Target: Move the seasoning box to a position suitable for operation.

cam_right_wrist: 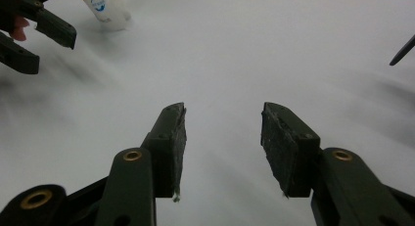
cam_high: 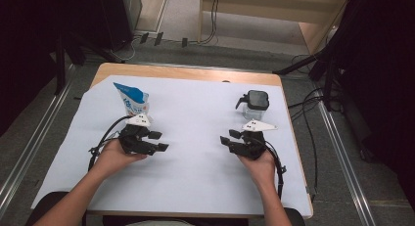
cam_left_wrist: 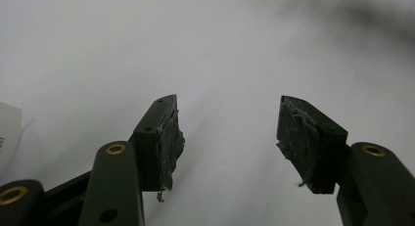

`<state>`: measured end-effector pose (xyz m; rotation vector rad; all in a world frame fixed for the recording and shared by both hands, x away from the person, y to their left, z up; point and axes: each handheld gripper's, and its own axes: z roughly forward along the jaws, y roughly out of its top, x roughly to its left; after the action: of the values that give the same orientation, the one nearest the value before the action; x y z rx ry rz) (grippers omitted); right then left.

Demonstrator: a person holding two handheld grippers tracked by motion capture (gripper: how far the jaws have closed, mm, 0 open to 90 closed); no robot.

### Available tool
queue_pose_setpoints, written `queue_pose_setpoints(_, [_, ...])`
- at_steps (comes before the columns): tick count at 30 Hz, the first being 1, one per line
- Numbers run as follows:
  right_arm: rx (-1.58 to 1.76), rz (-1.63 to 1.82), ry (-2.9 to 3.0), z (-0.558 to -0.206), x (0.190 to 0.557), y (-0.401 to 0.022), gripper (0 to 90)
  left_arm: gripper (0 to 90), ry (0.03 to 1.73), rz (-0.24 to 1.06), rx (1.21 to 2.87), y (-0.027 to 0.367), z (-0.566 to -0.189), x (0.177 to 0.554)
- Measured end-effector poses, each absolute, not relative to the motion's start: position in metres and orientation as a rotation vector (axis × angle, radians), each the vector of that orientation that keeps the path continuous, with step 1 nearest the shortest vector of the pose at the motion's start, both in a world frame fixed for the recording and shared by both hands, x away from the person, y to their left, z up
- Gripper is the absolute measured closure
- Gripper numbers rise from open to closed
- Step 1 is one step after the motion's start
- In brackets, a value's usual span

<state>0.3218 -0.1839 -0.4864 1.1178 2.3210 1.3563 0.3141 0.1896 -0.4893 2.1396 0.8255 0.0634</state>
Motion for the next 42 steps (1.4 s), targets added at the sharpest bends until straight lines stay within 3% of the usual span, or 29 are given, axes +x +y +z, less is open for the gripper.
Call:
queue_pose_setpoints(3, [1.133, 1.378, 2.305, -0.485, 0.322, -0.186, 53.7, 45.4, 0.828, 0.021, 2.113, 0.191, -0.488, 0.313])
queue_pose_setpoints(19, [1.191, 1.334, 2.230, -0.483, 0.331, -0.201, 52.8, 43.0, 0.819, 0.049, 2.102, 0.193, -0.487, 0.306])
queue_pose_setpoints(34, [1.302, 1.317, 2.100, -0.484, 0.347, -0.225, 46.0, 42.6, 0.821, 0.061, 2.087, 0.194, -0.489, 0.299])
queue_pose_setpoints(42, [1.375, 1.223, 2.052, -0.485, 0.362, -0.239, 35.8, 41.6, 0.796, 0.077, 2.097, 0.186, -0.490, 0.300])
